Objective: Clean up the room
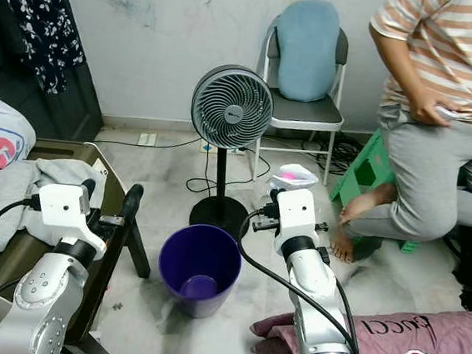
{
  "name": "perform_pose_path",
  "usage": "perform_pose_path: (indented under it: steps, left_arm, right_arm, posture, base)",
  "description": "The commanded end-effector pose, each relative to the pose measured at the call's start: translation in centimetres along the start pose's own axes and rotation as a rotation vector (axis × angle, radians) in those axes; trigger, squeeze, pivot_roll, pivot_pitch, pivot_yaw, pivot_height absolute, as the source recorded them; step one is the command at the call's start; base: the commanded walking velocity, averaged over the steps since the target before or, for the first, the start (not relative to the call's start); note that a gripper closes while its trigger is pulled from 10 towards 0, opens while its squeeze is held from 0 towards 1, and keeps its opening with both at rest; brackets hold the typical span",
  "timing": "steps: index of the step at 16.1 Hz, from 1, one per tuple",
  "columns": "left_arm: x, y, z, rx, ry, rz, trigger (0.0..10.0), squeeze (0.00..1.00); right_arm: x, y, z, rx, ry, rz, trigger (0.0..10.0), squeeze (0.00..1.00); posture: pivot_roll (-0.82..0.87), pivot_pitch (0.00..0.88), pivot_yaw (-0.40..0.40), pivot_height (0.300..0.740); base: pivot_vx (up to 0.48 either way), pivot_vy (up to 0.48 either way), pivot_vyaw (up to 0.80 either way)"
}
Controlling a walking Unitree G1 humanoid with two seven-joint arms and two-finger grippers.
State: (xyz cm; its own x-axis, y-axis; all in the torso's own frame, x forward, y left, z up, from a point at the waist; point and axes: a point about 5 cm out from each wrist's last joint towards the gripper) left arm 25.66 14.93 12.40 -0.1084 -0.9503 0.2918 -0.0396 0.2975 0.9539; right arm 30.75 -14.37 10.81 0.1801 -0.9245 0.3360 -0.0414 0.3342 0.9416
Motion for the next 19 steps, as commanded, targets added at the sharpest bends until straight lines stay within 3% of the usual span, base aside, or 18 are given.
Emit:
perform_pose_path:
  steps: [1, 4, 12, 19]
  left_arm:
    - [0.16, 0.24, 0.16, 0.006, -0.016, 0.002, 10.0, 0.00]
    - [0.15, 0.22, 0.18, 0.006, -0.021, 0.006, 10.0, 0.00]
    - [0.35, 0.17, 0.18, 0.002, -0.038, 0.009, 10.0, 0.00]
    - [0.46, 0.04, 0.28, -0.001, -0.042, 0.011, 10.0, 0.00]
  right_arm:
    - [0.01, 0.06, -0.07, -0.004, 0.002, -0.002, 10.0, 0.00]
    - [-0.06, 0.10, -0.05, 0.000, 0.006, 0.003, 10.0, 0.00]
    - [0.08, 0.00, -0.11, -0.007, 0.003, 0.004, 10.0, 0.00]
    - [0.07, 0.01, -0.07, -0.002, 0.011, 0.013, 10.0, 0.00]
  posture:
    - [0.04, 0.007, -0.019, 0.740]
    - [0.04, 0.006, -0.020, 0.740]
    - [0.04, 0.003, -0.024, 0.740]
    - [0.04, 0.000, -0.029, 0.740]
  base:
    - [0.000, 0.000, 0.00]
    - [0.000, 0.000, 0.69]
    - [0.000, 0.000, 0.00]
    - [0.272, 0.000, 0.00]
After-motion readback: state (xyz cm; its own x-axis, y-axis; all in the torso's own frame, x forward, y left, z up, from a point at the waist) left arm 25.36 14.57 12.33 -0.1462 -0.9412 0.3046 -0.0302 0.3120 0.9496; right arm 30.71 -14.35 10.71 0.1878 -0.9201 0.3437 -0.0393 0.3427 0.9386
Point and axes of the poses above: a point about 5 cm out from each wrist's last joint towards the gripper, its own z axis pointing back from the gripper into the wrist, its own y axis along the axis of the wrist's last joint, x = y × z, and after that the axes turned 9 degrees about z, right-handed
